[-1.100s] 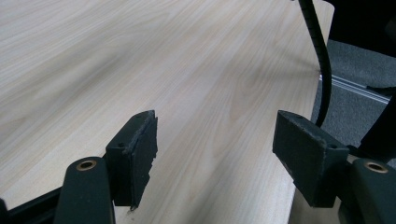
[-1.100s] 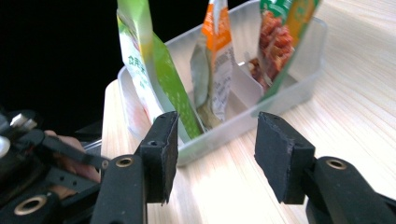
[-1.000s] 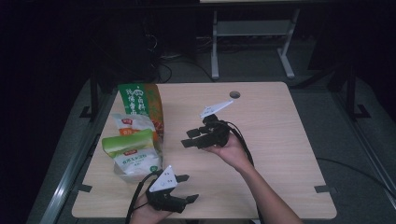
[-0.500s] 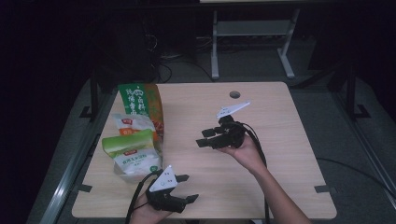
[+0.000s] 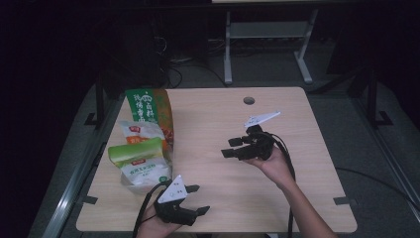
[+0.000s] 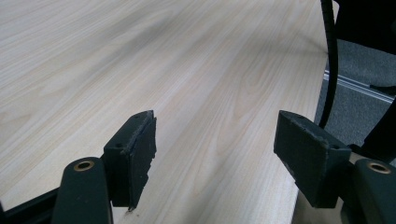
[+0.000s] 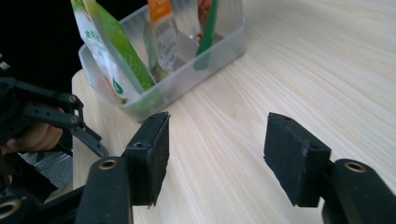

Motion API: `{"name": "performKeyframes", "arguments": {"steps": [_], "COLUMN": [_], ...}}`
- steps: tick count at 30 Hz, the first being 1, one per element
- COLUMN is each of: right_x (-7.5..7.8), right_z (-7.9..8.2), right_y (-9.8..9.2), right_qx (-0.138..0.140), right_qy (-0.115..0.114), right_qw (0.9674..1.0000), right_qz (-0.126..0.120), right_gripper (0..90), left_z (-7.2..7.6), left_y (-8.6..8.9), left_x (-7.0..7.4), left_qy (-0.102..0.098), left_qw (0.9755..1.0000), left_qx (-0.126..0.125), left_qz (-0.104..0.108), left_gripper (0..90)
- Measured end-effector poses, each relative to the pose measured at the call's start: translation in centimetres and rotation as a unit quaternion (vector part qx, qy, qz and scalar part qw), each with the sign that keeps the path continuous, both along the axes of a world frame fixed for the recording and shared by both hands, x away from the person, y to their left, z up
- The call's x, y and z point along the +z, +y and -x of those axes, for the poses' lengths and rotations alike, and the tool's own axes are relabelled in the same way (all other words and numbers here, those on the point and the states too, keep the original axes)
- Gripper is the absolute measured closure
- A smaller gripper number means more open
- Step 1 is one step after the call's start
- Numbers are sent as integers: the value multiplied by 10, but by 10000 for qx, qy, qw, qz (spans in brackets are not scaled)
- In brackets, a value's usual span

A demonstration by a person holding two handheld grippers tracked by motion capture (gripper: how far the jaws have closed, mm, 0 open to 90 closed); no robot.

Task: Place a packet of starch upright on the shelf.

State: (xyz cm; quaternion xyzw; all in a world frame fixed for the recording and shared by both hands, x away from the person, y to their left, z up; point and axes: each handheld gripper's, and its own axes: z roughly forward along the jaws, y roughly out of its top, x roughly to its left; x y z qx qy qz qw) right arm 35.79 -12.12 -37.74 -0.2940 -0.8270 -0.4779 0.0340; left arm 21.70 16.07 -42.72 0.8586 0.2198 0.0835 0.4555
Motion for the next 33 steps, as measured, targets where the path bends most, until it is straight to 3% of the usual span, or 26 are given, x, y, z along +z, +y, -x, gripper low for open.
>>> {"name": "performKeyframes", "arguments": {"steps": [18, 33], "right_x": [-9, -25], "right_z": [11, 26], "right_y": [-32, -63], "right_qx": [-231, -442], "right_qy": [63, 114], "right_qw": [9996, 9989], "right_qz": [136, 126], "right_gripper": [381, 379], "left_z": [-1, -1], "left_y": [2, 4], "left_x": [1, 1], "left_qy": [-9, -23], "left_qw": [10000, 9999], "left_qx": [34, 99], "left_qz": [31, 75], "left_gripper": [284, 276]}}
